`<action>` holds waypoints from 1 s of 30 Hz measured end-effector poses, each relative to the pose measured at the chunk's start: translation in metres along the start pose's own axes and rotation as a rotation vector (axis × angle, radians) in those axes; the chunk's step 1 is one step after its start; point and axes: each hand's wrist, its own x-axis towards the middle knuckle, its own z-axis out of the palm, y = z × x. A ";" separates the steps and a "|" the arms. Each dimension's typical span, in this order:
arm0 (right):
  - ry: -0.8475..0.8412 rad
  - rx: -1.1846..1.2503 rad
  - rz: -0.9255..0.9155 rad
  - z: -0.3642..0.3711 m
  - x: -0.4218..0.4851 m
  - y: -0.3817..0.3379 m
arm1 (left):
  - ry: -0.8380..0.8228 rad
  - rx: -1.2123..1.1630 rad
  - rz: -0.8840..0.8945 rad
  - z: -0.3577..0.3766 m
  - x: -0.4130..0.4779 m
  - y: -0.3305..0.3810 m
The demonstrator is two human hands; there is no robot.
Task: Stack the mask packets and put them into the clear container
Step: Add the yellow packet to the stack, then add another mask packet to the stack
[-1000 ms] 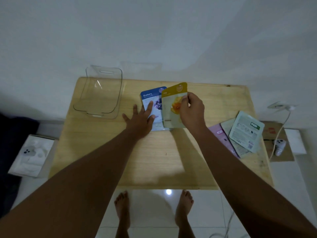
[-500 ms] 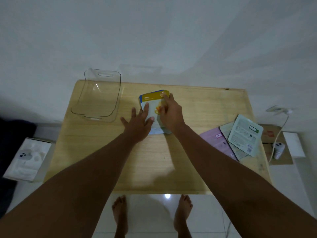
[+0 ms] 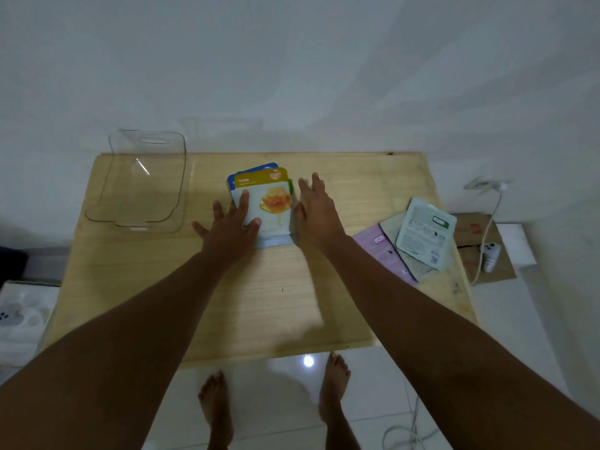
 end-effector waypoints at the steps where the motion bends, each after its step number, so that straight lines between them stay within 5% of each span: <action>1: 0.015 -0.021 0.013 -0.009 -0.003 0.009 | -0.003 -0.001 -0.004 0.000 0.000 0.001; 5: 0.081 -0.265 0.121 -0.044 -0.017 0.049 | -0.014 -0.001 0.007 0.003 0.000 0.006; 10: 0.016 -0.506 0.464 -0.077 -0.038 0.090 | -0.022 0.028 0.025 0.006 0.001 0.015; 15: 0.052 -0.355 0.747 -0.085 -0.051 0.119 | -0.028 0.034 0.043 0.009 0.000 0.018; 30: 0.226 -0.172 0.522 -0.078 -0.073 0.134 | -0.022 -0.018 0.078 0.009 -0.004 0.017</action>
